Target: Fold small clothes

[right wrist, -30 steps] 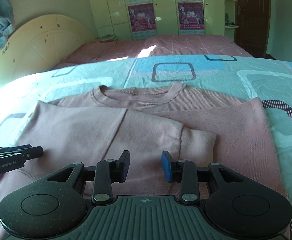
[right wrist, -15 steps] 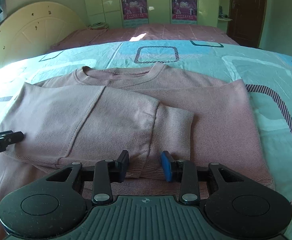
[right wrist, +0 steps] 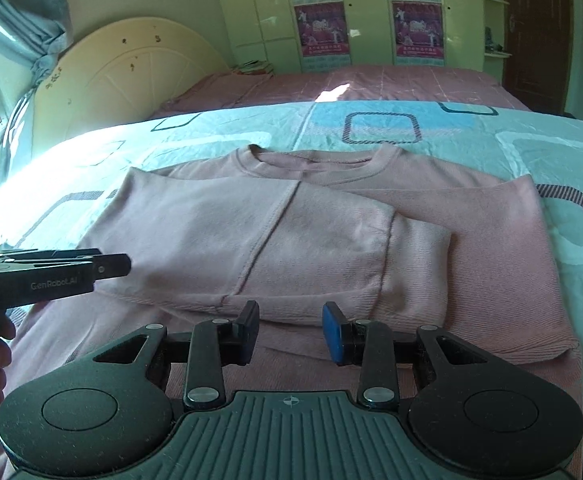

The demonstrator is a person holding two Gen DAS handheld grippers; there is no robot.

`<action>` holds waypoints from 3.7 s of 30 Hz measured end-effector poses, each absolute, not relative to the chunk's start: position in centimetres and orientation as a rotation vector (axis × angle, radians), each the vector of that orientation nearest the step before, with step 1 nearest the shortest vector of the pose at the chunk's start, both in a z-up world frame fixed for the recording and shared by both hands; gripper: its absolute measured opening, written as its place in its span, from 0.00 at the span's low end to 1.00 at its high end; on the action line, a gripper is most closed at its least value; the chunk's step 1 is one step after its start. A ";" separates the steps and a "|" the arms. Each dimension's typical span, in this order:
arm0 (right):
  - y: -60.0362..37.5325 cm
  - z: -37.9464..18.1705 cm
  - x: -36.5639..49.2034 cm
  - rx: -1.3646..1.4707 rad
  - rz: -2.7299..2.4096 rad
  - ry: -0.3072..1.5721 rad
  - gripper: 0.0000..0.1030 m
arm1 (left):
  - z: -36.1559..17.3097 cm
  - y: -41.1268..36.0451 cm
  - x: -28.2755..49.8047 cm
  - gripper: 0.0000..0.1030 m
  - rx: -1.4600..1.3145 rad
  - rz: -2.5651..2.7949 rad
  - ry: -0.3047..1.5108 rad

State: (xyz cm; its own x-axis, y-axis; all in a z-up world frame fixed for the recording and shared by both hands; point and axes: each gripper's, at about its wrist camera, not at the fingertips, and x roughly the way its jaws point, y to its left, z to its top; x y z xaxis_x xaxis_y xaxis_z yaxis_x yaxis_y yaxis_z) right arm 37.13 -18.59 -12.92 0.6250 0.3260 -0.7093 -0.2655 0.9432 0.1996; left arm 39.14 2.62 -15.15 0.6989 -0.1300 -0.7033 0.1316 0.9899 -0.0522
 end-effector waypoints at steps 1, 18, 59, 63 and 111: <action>-18.2 -13.1 36.7 0.065 0.356 0.832 0.34 | -15.3 2.1 38.3 0.38 0.000 -0.158 0.792; -22.7 -14.9 29.7 -0.030 0.250 0.908 0.34 | -17.4 5.0 30.7 0.41 0.101 -0.129 0.863; -22.4 -11.7 13.9 0.065 0.016 0.865 0.72 | -14.5 8.3 19.3 0.59 0.073 -0.184 0.848; -23.8 -11.8 12.7 0.075 -0.028 0.865 0.72 | -14.5 10.1 18.2 0.59 0.061 -0.153 0.853; -28.3 -11.1 10.8 0.274 -0.010 0.992 0.10 | -13.4 15.6 16.3 0.08 -0.245 -0.263 0.880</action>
State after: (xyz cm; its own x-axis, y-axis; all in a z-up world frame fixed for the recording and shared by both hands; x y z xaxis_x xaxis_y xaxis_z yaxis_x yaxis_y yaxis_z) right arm 10.77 -28.33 -11.13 0.5500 0.1158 -0.8271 0.1330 0.9656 0.2236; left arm 16.29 15.61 -13.39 0.6091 -0.3255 -0.7232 0.1255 0.9400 -0.3173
